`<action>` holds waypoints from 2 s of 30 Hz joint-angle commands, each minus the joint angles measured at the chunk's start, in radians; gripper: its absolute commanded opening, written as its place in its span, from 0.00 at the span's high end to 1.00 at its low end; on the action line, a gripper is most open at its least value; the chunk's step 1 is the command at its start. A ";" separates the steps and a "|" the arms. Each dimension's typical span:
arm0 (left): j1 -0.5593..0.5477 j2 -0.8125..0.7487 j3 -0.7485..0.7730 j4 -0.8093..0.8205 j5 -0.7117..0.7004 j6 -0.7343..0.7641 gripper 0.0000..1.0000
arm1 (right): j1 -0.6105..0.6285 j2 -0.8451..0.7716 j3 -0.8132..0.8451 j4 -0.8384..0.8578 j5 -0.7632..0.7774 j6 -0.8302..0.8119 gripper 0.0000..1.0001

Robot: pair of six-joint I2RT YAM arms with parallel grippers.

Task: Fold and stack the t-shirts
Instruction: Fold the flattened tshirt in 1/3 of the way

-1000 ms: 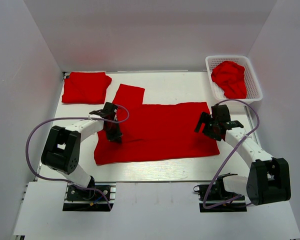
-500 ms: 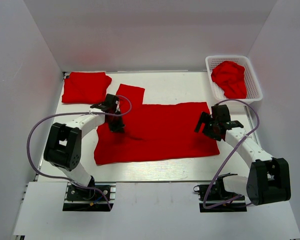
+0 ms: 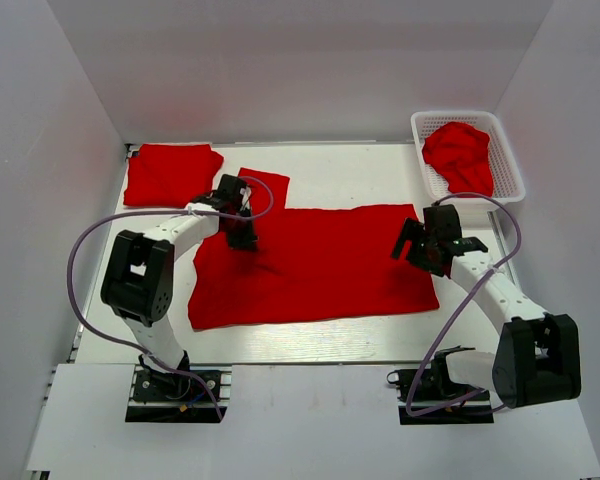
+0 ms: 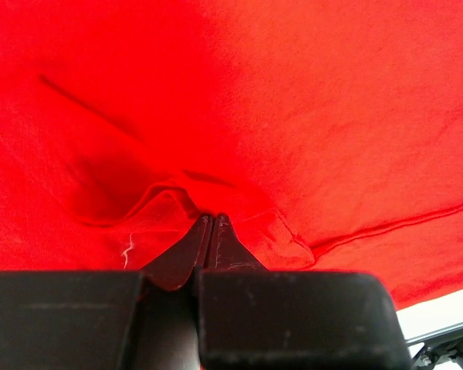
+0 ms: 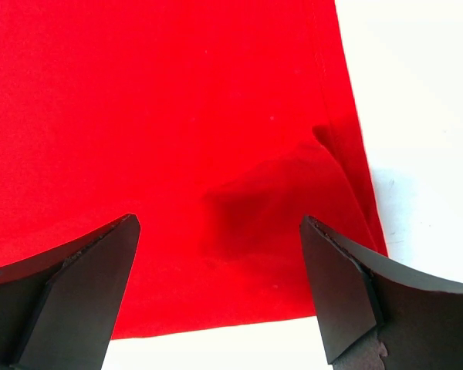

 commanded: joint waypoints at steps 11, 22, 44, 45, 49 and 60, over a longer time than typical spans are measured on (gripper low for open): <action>-0.046 0.061 0.079 0.099 0.057 0.113 1.00 | -0.003 0.036 0.070 -0.014 0.041 -0.024 0.10; -0.073 0.122 0.125 0.154 0.046 0.135 1.00 | -0.005 0.056 0.096 -0.027 0.050 -0.030 0.10; -0.083 0.130 0.191 0.178 -0.027 0.173 0.07 | -0.003 0.086 0.139 -0.022 0.053 -0.044 0.10; -0.083 0.130 0.205 0.178 -0.027 0.173 0.05 | -0.003 0.094 0.152 -0.019 0.049 -0.044 0.10; -0.064 0.143 0.286 0.178 -0.050 0.173 0.01 | -0.003 0.119 0.189 0.006 0.041 -0.045 0.10; -0.035 0.536 0.970 -0.099 -0.280 0.184 0.01 | 0.002 0.284 0.376 0.032 0.165 -0.028 0.10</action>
